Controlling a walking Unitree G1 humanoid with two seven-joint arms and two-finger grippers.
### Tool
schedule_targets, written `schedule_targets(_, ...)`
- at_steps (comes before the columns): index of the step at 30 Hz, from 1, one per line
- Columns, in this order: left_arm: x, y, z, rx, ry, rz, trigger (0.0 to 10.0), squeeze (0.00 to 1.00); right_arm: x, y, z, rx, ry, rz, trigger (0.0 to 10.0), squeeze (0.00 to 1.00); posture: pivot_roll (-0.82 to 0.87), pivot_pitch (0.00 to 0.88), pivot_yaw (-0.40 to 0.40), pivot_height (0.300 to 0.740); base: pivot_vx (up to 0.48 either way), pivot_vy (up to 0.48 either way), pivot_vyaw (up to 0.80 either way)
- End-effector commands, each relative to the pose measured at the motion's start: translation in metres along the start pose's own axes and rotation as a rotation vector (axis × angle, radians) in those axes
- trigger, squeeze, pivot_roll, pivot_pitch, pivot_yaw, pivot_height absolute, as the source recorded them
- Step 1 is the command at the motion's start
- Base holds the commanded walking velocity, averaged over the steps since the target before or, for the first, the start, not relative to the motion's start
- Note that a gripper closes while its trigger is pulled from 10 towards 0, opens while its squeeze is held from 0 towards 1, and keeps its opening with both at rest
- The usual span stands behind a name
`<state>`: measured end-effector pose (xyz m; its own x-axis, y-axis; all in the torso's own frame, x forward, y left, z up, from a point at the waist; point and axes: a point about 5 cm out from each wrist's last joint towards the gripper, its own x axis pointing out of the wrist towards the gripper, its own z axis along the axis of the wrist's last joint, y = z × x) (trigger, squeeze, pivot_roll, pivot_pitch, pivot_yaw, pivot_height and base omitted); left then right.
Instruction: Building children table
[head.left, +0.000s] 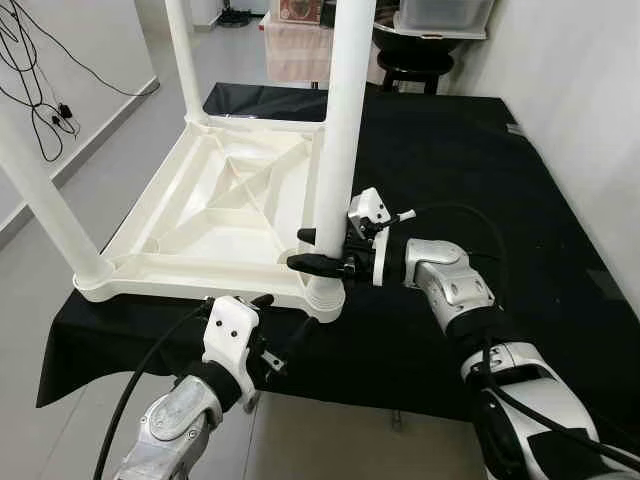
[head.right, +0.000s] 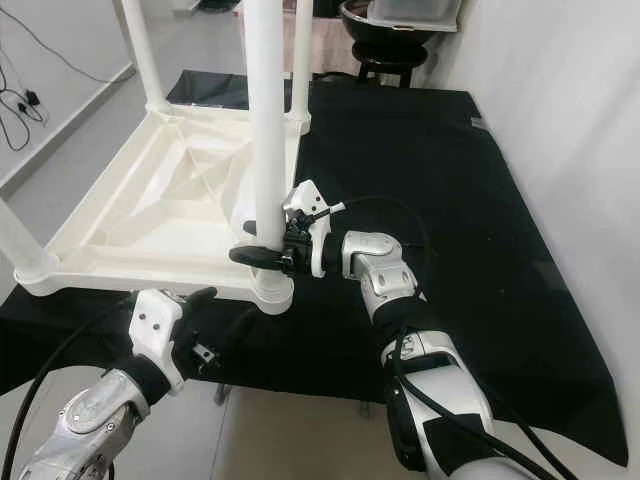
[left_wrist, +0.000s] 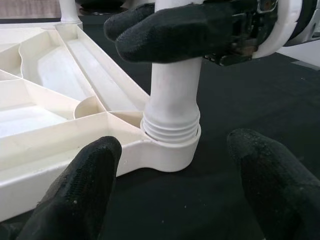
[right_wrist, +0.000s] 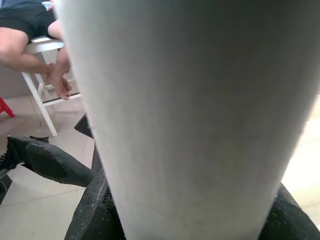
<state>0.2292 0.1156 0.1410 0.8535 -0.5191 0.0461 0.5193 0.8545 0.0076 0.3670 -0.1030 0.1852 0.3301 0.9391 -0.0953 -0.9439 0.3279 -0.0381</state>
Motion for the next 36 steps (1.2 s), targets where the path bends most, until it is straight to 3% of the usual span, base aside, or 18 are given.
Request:
schedule_targets(1,-0.001,-0.001,-0.002,0.003,0.012,0.001,10.0,0.00,-0.004,-0.003,0.005,0.010,-0.032,0.010,0.0,0.00,0.05,0.082,-0.065,0.740,0.000,0.000,0.00)
schedule_targets(5,-0.001,-0.001,-0.002,0.001,0.012,0.001,10.0,0.00,-0.009,-0.003,0.001,0.012,-0.031,0.037,0.0,0.00,0.03,0.084,-0.061,0.740,0.000,0.000,0.00)
schedule_targets(12,-0.001,-0.001,-0.002,-0.003,0.012,-0.003,10.0,0.00,-0.024,-0.001,-0.007,-0.068,0.008,-0.025,0.0,0.00,0.02,0.093,-0.059,0.740,0.000,0.000,0.00)
schedule_targets(13,-0.002,-0.001,-0.002,-0.004,0.012,-0.003,10.0,0.00,-0.026,-0.001,-0.014,-0.068,0.034,-0.144,0.0,0.00,0.01,0.097,-0.065,0.740,0.000,0.000,0.00)
schedule_targets(14,-0.003,0.000,-0.002,-0.004,0.012,-0.003,10.0,0.00,-0.022,0.001,-0.025,-0.024,0.043,-0.387,0.0,0.00,0.00,0.100,-0.064,0.740,0.000,0.000,0.00)
schedule_targets(16,-0.003,0.000,-0.002,-0.004,0.012,-0.003,10.0,0.00,-0.022,0.001,-0.025,-0.024,0.043,-0.387,0.0,0.00,0.00,0.100,-0.064,0.740,0.000,0.000,0.00)
schedule_targets(17,-0.004,0.002,-0.002,-0.003,0.014,-0.005,10.0,0.00,-0.016,0.017,-0.043,-0.005,0.092,-0.666,0.0,0.00,0.00,0.094,-0.040,0.740,0.000,0.000,0.00)
schedule_targets(21,-0.004,0.004,-0.003,-0.001,0.019,-0.007,10.0,0.00,-0.006,0.032,-0.046,-0.053,0.119,-0.668,0.0,0.00,-0.01,0.086,-0.027,0.740,0.000,0.000,0.00)
schedule_targets(27,-0.002,0.006,-0.005,-0.004,0.028,-0.019,10.0,0.00,0.001,0.028,-0.049,-0.064,0.144,-0.662,0.0,0.00,0.00,0.074,-0.038,0.740,0.000,0.000,0.00)
schedule_targets(28,-0.002,0.006,-0.005,-0.004,0.026,-0.013,10.0,0.00,0.001,0.027,-0.049,-0.058,0.141,-0.669,2.4,0.00,0.00,0.071,-0.040,0.740,0.000,0.000,0.00)
schedule_targets(29,-0.002,0.006,-0.005,-0.004,0.023,-0.006,10.0,0.00,0.001,0.027,-0.049,-0.044,0.137,-0.658,10.0,0.00,0.00,0.069,-0.039,0.740,0.000,0.000,0.00)
schedule_targets(30,-0.002,0.006,-0.005,-0.003,0.021,0.000,10.0,0.00,0.002,0.029,-0.047,-0.023,0.120,-0.647,10.0,0.00,0.00,0.067,-0.042,0.740,0.000,0.000,0.00)
schedule_targets(31,-0.002,0.006,-0.005,-0.003,0.019,0.004,10.0,0.00,0.003,0.029,-0.043,0.003,0.087,-0.619,10.0,1.00,0.00,0.065,-0.044,0.740,0.000,0.000,0.00)
schedule_targets(36,-0.001,0.005,-0.005,-0.003,0.019,0.003,10.0,0.00,0.011,0.034,-0.025,0.017,-0.012,-0.424,10.0,1.00,0.00,0.065,-0.042,0.740,0.000,0.000,0.00)
